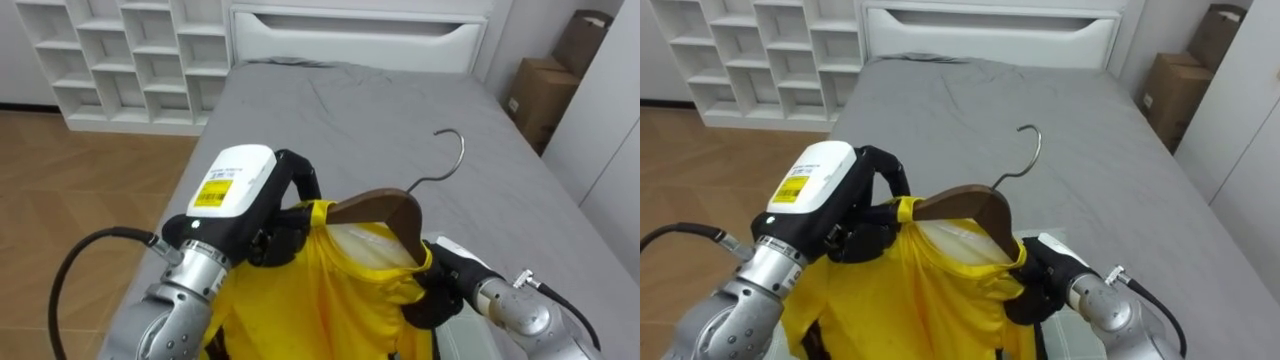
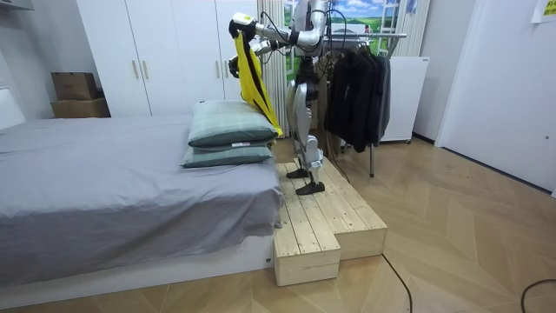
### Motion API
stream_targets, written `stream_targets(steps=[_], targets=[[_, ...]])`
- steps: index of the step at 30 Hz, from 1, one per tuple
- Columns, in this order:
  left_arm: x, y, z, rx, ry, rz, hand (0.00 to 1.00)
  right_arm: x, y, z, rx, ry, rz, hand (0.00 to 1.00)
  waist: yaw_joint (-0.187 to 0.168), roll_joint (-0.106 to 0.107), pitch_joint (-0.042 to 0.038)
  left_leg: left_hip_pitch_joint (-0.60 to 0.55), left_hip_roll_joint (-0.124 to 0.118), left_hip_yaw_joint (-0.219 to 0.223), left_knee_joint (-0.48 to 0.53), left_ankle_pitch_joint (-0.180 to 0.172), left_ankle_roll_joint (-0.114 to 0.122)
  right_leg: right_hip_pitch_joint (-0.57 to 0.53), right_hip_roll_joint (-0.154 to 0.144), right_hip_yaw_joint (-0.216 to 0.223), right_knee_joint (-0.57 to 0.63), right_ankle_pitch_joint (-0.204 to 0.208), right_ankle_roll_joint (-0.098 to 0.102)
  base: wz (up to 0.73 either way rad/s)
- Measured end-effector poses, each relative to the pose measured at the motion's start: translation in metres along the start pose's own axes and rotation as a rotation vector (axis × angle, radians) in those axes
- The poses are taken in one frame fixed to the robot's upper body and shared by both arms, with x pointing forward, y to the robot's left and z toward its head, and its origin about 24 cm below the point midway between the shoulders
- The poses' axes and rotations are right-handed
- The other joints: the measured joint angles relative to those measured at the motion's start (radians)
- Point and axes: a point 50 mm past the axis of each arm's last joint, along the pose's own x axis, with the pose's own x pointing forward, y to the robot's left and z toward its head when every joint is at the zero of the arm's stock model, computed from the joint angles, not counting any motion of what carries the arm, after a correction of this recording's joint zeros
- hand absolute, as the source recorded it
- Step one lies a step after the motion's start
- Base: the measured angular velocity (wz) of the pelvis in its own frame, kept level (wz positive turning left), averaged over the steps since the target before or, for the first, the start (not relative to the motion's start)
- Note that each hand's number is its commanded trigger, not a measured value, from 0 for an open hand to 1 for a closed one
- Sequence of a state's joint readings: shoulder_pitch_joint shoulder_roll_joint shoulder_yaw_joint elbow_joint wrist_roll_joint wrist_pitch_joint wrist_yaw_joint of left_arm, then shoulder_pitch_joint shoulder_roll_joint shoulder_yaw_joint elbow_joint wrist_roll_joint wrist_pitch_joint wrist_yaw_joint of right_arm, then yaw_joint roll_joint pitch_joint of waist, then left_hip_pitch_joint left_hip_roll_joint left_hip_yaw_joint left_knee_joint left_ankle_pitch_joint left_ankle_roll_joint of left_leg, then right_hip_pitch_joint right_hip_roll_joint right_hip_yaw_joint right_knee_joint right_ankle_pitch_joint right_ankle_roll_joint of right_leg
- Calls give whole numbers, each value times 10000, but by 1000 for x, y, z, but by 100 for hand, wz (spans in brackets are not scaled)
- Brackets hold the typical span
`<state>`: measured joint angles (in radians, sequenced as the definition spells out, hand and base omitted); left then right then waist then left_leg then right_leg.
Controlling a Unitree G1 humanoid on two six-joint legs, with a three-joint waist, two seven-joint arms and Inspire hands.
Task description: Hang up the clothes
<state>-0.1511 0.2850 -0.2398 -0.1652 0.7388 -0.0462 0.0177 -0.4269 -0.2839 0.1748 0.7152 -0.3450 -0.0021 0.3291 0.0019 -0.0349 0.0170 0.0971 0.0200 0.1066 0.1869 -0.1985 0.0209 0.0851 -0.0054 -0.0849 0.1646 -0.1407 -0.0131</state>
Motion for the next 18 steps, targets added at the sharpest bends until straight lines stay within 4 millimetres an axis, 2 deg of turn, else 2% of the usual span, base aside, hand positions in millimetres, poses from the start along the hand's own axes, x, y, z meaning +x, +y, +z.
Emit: stream_targets(steps=[12, 14, 15, 16, 18], targets=[[0, 1, -1, 13, 68, 90, 100, 0, 0, 0, 232, -62, 141, 100, -7, 2, -1, -19, -5, -62, 7, 0, 0, -4, -10, -44, -1, -1, 1, 0], [0, 1, -1, 14, 87, 90, 82, -1, 0, 0, 251, -59, 199, 100, -14, 3, -3, -16, -9, -66, 8, 0, 0, -3, -15, -43, 0, -1, 1, 0], [0, 1, -1, 13, 93, 89, 52, -1, 0, 0, 252, -58, 205, 100, -14, 4, -3, -16, -10, -65, 9, 0, 0, -3, -16, -42, 0, -1, 1, 0], [0, 1, -1, 11, 115, 88, 0, -1, 0, 0, 252, -57, 232, 100, -17, 3, -5, -15, -10, -62, 10, 0, 0, -3, -18, -41, 2, -1, 1, 0], [0, 1, -1, 8, 133, 89, 0, -1, 0, -1, 261, -39, 308, 100, -22, 3, -6, -12, -13, -59, 15, 0, 0, -3, -22, -40, 9, -1, 1, 0]])
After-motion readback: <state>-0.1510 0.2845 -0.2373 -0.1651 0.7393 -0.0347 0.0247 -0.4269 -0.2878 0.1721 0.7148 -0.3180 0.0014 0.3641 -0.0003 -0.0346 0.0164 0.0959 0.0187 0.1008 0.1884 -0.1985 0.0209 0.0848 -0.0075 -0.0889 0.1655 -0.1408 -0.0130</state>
